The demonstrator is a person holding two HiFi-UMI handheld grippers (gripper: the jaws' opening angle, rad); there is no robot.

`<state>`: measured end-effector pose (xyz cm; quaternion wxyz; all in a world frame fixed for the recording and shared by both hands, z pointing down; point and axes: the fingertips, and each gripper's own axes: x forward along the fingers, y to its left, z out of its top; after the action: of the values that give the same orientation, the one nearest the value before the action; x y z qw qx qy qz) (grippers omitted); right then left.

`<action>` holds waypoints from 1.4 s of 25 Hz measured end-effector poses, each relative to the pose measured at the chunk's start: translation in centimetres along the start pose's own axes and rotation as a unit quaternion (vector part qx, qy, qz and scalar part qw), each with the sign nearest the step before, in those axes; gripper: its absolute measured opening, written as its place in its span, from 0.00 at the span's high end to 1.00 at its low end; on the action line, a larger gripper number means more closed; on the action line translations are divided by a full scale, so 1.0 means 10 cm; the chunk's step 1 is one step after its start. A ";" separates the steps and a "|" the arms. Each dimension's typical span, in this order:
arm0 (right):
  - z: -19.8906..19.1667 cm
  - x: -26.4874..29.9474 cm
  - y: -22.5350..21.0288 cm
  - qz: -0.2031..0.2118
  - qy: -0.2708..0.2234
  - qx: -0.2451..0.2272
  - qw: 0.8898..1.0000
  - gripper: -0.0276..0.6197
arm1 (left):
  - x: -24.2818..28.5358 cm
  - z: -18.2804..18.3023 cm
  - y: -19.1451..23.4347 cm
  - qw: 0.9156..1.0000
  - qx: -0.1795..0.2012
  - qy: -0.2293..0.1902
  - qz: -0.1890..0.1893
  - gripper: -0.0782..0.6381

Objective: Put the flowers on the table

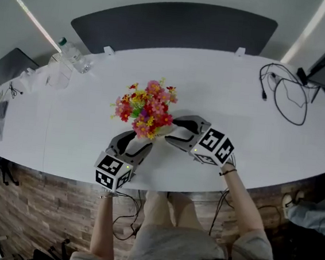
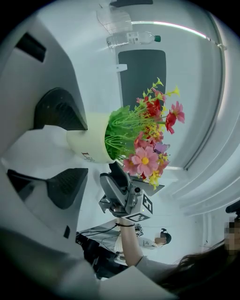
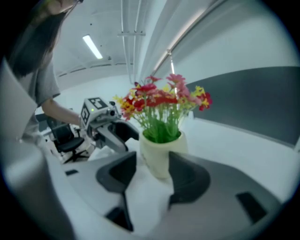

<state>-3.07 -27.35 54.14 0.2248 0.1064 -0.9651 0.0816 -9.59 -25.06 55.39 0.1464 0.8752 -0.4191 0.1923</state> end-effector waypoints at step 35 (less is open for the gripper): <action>0.31 -0.59 0.70 -0.008 -0.056 0.010 0.998 0.90 | -0.34 0.48 -0.94 0.996 0.022 -0.023 -0.082 0.84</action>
<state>-0.88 -20.20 47.97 0.1705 0.1208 -0.9744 0.0830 -3.11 -19.02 48.68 0.1324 0.9138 -0.3451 0.1686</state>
